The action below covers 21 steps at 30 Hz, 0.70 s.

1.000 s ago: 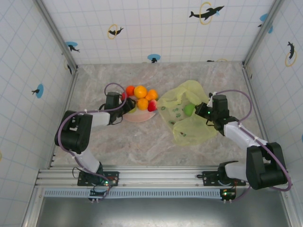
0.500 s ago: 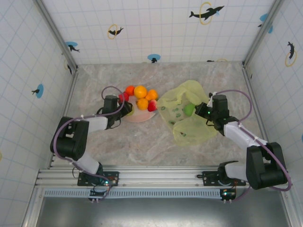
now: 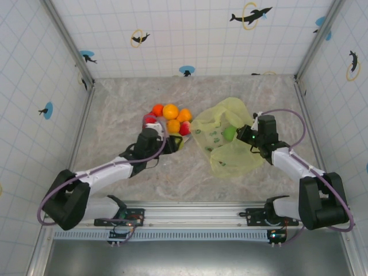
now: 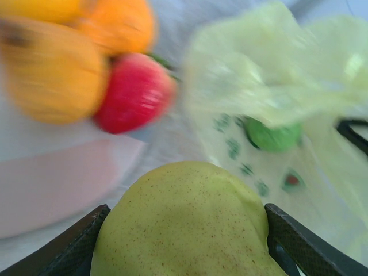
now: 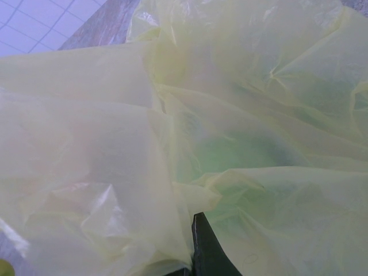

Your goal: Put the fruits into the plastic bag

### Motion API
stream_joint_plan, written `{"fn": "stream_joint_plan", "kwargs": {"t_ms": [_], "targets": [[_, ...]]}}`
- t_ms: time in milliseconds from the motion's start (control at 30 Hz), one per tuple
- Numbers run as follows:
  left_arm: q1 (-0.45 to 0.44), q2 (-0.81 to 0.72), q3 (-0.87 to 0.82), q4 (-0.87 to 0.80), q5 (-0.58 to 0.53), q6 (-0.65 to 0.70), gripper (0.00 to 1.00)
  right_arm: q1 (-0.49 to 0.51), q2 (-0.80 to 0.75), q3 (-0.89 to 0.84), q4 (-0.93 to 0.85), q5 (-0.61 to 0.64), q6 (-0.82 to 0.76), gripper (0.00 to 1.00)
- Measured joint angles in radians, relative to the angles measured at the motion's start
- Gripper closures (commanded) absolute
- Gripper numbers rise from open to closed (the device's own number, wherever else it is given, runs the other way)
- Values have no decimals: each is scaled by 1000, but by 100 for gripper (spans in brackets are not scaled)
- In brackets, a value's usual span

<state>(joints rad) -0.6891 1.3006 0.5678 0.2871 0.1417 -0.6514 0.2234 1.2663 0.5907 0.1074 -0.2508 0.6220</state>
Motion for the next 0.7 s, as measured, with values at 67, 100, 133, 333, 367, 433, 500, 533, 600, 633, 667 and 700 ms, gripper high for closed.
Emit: {"fn": "stream_joint_plan", "kwargs": {"t_ms": [67, 100, 133, 333, 367, 433, 500, 533, 600, 633, 667, 700], "targets": [[-63, 64, 66, 9, 6, 28, 34, 0, 0, 20, -20, -7, -12, 100], [-89, 105, 107, 18, 12, 44, 34, 0, 0, 32, -31, -11, -19, 100], [-110, 148, 148, 27, 17, 55, 34, 0, 0, 45, -45, -14, -28, 100], [-176, 375, 329, 66, 58, 111, 35, 0, -23, 89, -109, -27, -64, 100], [-183, 401, 346, 66, 61, 118, 35, 0, -29, 89, -112, -31, -65, 100], [-198, 457, 379, 66, 63, 132, 35, 0, -42, 89, -118, -41, -61, 100], [-208, 503, 406, 66, 64, 136, 35, 0, -51, 89, -118, -53, -53, 100], [-213, 521, 415, 67, 64, 140, 35, 0, -54, 89, -118, -60, -45, 100], [-216, 546, 428, 68, 63, 148, 34, 2, -58, 89, -117, -68, -28, 100], [-215, 558, 435, 68, 63, 153, 34, 3, -60, 88, -114, -72, -21, 100], [-215, 568, 441, 68, 60, 155, 33, 5, -61, 85, -107, -77, -11, 100], [-215, 580, 448, 67, 56, 157, 33, 5, -61, 82, -97, -83, -1, 100]]}}
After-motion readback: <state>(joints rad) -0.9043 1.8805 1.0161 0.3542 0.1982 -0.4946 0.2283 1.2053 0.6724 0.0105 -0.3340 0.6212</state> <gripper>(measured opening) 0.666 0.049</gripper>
